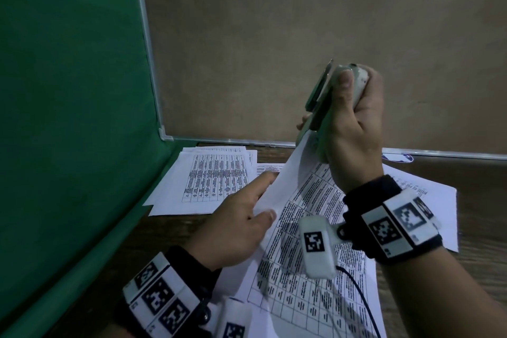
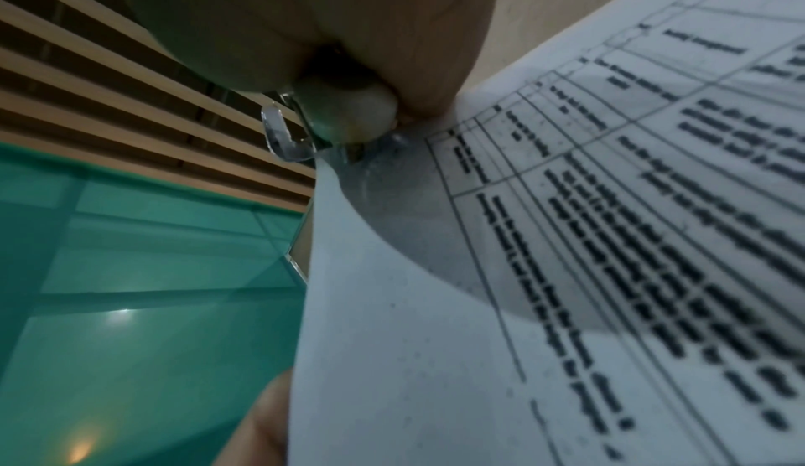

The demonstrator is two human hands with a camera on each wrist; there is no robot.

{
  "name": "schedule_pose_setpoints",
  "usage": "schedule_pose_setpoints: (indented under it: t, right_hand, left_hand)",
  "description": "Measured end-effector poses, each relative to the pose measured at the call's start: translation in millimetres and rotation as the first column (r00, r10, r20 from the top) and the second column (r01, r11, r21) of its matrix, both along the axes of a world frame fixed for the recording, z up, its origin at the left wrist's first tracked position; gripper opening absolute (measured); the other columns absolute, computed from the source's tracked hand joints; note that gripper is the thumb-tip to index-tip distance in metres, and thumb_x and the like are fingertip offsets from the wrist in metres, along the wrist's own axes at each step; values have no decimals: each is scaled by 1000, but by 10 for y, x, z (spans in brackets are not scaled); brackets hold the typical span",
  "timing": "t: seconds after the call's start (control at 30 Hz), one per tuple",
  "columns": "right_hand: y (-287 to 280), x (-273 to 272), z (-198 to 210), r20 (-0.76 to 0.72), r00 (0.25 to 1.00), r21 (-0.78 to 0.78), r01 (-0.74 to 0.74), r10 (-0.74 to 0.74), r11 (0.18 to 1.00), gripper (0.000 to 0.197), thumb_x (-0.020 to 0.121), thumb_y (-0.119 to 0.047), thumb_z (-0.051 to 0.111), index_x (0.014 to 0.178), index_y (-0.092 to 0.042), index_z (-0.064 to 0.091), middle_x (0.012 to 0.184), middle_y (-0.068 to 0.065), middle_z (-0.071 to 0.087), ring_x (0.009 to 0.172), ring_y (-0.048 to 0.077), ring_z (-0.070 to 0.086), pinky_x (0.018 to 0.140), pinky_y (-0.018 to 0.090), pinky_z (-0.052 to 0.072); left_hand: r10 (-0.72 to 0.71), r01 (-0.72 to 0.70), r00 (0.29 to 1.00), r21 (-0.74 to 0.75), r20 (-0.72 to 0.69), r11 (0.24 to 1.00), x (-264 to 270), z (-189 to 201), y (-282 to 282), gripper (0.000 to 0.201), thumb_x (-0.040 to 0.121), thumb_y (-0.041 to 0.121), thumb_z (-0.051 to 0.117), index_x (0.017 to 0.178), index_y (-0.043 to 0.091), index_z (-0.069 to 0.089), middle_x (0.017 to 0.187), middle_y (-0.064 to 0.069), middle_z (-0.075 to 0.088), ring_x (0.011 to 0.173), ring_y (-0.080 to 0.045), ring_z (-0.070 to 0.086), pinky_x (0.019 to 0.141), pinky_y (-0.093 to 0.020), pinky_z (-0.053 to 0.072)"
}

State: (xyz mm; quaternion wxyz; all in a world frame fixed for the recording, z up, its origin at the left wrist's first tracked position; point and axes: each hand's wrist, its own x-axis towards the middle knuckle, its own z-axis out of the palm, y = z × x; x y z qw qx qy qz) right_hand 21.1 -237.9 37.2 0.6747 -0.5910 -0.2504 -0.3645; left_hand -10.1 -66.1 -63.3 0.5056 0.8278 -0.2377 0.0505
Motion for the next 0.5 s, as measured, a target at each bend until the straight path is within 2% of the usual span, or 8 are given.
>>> schedule_pose_setpoints:
  t: [0.07,0.2,0.33,0.43,0.5]
  right_hand:
    - [-4,-11,-11,15,1000,2,19,-19,1000,12,111,-28,42,113,-17,40,87,10,57,63,18,63,56,38,58]
    - [-4,8,-14,22,999,13,32,-32,999,8,110,-34,42,110,-26,42,91,18,52,65,22,60,55,40,57]
    - [26,27,-8,17,999,-1,43,-43,999,12,110,-36,43,108,-24,41,89,16,53,64,23,59,53,40,56]
    - [44,55,-11,1,998,10,61,-61,998,18,110,-36,43,112,-19,39,88,15,53,62,20,60,51,38,56]
    - [62,61,-11,-5,996,19,84,-84,996,18,109,-39,44,111,-21,40,86,11,53,61,20,58,52,38,56]
  left_hand:
    - [5,-5,1000,10,5,1000,-4,9,0,57,101,25,54,155,36,40,151,14,54,140,-7,50,119,-46,40]
    - [-12,12,1000,-4,21,1000,-38,32,-21,53,104,6,52,147,37,48,135,13,66,123,-11,64,110,-48,50]
    - [-6,6,999,3,34,1000,-41,51,-14,50,103,3,50,138,39,53,124,10,70,113,-17,68,102,-50,53]
    - [-14,14,999,-4,29,1000,-46,48,-23,49,104,4,51,135,41,53,123,12,69,114,-12,67,104,-50,53]
    - [-18,18,1000,-12,24,1000,-56,47,-23,49,104,4,51,136,40,53,124,15,69,115,-9,66,106,-48,52]
